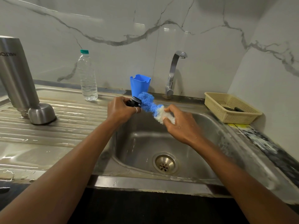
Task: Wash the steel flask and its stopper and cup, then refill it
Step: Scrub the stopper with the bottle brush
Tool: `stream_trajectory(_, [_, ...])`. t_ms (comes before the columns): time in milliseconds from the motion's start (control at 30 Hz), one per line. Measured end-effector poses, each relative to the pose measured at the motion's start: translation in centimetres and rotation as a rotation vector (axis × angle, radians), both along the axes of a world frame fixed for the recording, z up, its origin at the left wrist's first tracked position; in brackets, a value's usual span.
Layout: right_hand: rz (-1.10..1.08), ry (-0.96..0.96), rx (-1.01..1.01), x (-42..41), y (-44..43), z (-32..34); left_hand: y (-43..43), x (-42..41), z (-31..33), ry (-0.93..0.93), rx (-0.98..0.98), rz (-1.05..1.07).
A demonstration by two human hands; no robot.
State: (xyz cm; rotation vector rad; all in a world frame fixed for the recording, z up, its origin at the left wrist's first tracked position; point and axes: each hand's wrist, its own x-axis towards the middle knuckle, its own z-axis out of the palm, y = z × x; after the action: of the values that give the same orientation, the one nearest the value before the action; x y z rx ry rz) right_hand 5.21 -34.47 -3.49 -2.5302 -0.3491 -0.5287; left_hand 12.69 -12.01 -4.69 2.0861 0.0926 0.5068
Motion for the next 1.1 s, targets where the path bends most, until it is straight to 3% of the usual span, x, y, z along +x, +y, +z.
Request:
stream_trajectory(367, [0.024,-0.049,-0.015,-0.71,0.48,0.32,0.77,-0.27,0.48,0.118,-0.100,0.017])
stream_trajectory(733, [0.028,-0.088,-0.054,-0.69,0.42,0.40,0.55,0.41,-0.27,0.236,-0.250,-0.185])
stream_trajectory(1100, [0.016,-0.092,-0.045,-0.36,0.27,0.50,0.16,-0.11,-0.44,0.203,-0.125,-0.414])
